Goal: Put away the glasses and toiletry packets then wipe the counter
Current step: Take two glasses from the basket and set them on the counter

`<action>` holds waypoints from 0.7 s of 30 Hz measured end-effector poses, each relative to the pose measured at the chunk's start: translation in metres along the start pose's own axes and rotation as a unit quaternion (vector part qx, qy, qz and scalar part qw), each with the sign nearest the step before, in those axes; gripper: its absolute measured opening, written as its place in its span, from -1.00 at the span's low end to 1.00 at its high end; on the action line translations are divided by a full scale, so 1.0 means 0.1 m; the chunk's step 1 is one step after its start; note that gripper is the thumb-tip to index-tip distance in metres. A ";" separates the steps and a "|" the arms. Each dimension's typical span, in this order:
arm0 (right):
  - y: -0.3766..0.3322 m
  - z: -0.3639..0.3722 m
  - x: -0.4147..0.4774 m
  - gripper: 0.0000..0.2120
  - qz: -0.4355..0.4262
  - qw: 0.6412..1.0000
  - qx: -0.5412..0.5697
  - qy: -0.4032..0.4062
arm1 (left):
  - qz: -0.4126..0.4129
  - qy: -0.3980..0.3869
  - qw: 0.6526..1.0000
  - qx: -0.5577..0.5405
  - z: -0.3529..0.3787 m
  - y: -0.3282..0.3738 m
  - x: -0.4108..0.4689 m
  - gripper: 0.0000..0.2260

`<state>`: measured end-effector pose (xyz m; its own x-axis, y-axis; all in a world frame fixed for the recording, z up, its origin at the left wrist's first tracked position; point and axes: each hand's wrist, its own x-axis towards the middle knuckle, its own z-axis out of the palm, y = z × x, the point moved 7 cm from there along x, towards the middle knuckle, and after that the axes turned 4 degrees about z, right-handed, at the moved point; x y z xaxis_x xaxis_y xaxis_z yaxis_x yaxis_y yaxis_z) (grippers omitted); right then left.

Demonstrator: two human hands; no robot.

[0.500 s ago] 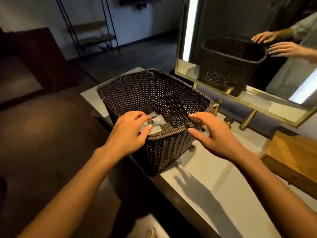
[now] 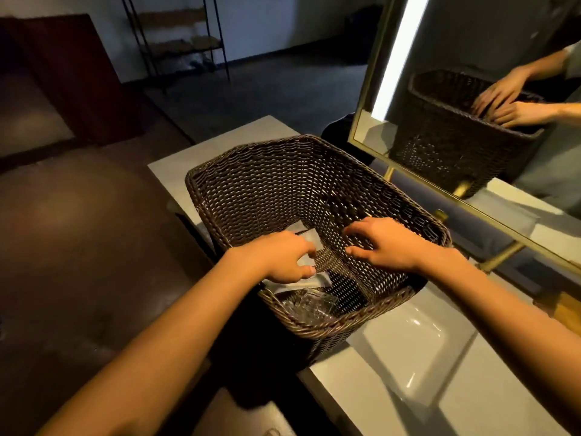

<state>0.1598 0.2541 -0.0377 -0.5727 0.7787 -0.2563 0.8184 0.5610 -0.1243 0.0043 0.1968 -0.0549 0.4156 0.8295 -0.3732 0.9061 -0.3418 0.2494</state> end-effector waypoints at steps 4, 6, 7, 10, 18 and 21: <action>-0.05 0.20 0.31 -0.53 -0.043 0.994 -0.010 -0.101 | -0.016 -0.063 0.998 -0.013 0.10 -0.05 0.17 -0.56; -0.12 0.36 0.44 -0.55 -0.066 0.982 0.014 -0.174 | -0.036 -0.099 0.994 -0.022 0.15 -0.11 0.21 -0.60; -0.15 0.47 0.52 -0.58 -0.077 0.973 0.024 -0.215 | -0.051 -0.120 0.991 -0.031 0.19 -0.15 0.24 -0.62; -0.22 0.79 0.73 -0.61 -0.093 0.937 0.036 -0.334 | -0.112 -0.188 0.973 -0.072 0.32 -0.29 0.33 -0.63; -0.36 1.38 1.25 -0.54 -0.120 0.885 0.036 -0.449 | -0.209 -0.378 0.884 -0.179 0.86 -0.53 0.69 -0.69; -0.36 1.61 1.29 -0.61 -0.091 0.859 0.052 -0.501 | -0.206 -0.437 0.862 -0.149 1.05 -0.57 0.70 -0.60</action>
<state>0.0639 0.2891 -0.2202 -0.4057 0.0195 -0.9138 0.7497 0.5790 -0.3205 -0.0098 0.2280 -0.1887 0.0817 0.1579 -0.9841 0.9846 0.1406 0.1043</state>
